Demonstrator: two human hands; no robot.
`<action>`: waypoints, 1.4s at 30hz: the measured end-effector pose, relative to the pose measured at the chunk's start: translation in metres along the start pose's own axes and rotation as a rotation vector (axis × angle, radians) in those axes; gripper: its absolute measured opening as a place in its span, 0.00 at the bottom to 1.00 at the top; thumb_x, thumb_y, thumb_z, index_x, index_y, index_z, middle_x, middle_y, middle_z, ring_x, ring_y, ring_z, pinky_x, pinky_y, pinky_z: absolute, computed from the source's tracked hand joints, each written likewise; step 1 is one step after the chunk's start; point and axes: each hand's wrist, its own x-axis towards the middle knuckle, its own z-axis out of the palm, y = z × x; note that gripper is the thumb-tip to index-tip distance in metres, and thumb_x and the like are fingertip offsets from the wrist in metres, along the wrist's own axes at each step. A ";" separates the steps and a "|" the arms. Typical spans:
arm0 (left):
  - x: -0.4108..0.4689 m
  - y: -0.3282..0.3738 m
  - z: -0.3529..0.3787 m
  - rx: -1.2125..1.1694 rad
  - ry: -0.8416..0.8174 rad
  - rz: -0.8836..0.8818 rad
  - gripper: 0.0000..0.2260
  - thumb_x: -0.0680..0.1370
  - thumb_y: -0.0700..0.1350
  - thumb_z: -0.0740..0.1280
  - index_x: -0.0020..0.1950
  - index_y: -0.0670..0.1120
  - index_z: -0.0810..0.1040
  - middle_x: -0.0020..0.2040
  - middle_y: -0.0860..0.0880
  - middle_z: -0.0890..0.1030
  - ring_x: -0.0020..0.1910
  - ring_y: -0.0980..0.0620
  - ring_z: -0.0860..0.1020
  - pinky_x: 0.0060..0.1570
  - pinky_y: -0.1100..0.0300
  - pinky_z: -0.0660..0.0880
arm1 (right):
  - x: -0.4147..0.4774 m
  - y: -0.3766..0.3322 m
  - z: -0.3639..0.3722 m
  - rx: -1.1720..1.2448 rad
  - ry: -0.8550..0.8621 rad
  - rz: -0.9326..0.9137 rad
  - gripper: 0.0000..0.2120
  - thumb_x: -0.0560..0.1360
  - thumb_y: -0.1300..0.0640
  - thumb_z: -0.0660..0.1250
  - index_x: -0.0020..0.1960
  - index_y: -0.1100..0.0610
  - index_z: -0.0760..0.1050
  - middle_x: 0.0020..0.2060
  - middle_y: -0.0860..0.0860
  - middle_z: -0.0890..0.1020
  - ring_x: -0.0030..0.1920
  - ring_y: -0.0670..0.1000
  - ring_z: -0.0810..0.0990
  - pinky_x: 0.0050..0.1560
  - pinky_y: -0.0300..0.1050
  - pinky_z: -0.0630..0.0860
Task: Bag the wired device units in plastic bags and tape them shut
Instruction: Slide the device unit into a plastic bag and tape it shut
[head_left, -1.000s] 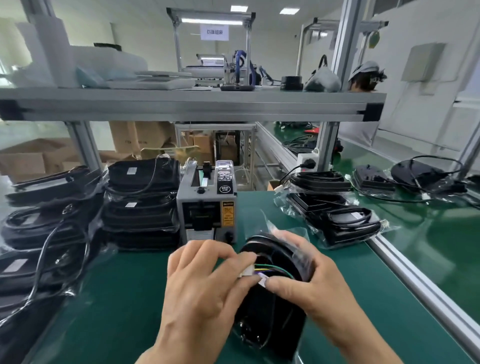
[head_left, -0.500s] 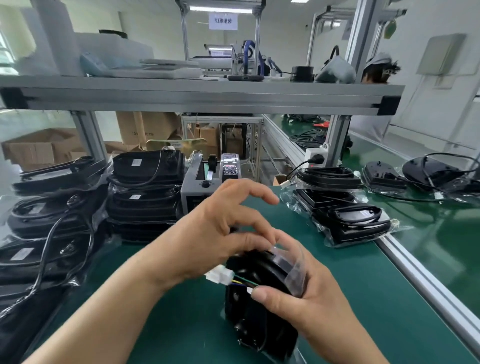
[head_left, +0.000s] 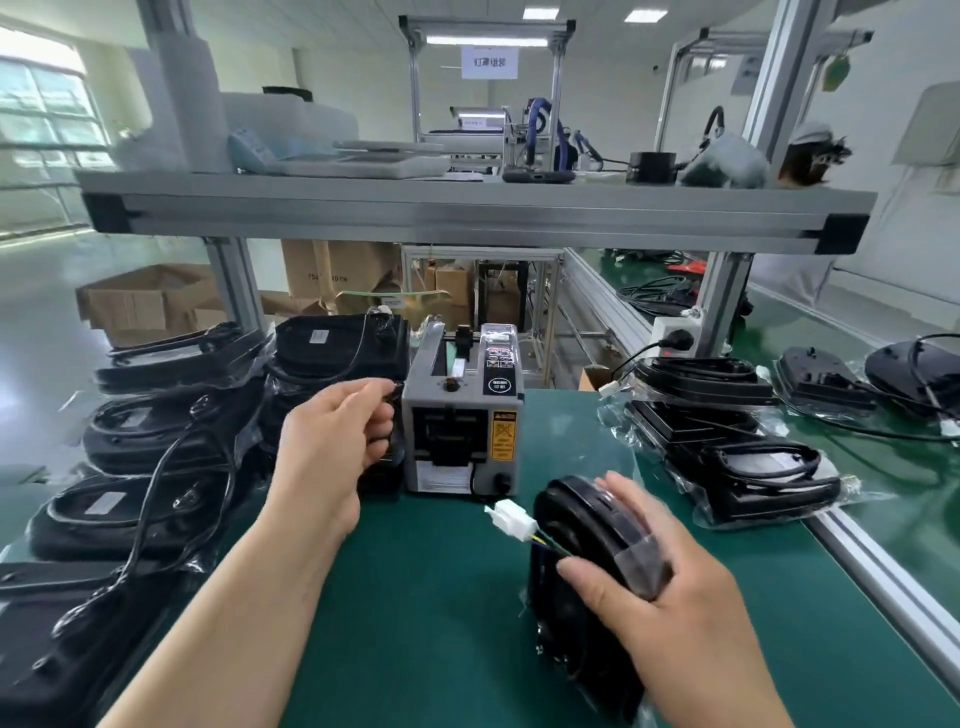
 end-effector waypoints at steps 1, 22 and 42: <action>0.006 -0.013 -0.003 0.010 0.058 -0.089 0.06 0.79 0.43 0.69 0.50 0.46 0.85 0.34 0.53 0.81 0.33 0.57 0.76 0.33 0.65 0.74 | 0.001 0.001 0.001 -0.013 0.012 0.003 0.34 0.62 0.54 0.82 0.61 0.33 0.74 0.48 0.24 0.80 0.48 0.27 0.79 0.43 0.17 0.68; 0.043 -0.066 0.066 -0.185 0.158 -0.567 0.05 0.77 0.41 0.72 0.43 0.42 0.79 0.28 0.51 0.80 0.20 0.60 0.76 0.20 0.68 0.68 | 0.002 0.006 0.003 0.051 -0.047 -0.018 0.31 0.59 0.47 0.79 0.59 0.33 0.74 0.41 0.34 0.85 0.44 0.34 0.83 0.42 0.21 0.72; -0.098 0.018 0.028 0.153 -0.565 0.006 0.08 0.67 0.48 0.79 0.37 0.46 0.84 0.35 0.47 0.81 0.36 0.53 0.76 0.40 0.66 0.75 | -0.003 -0.001 0.008 -0.093 -0.095 -0.198 0.31 0.65 0.57 0.80 0.53 0.25 0.74 0.44 0.34 0.84 0.43 0.36 0.82 0.42 0.24 0.73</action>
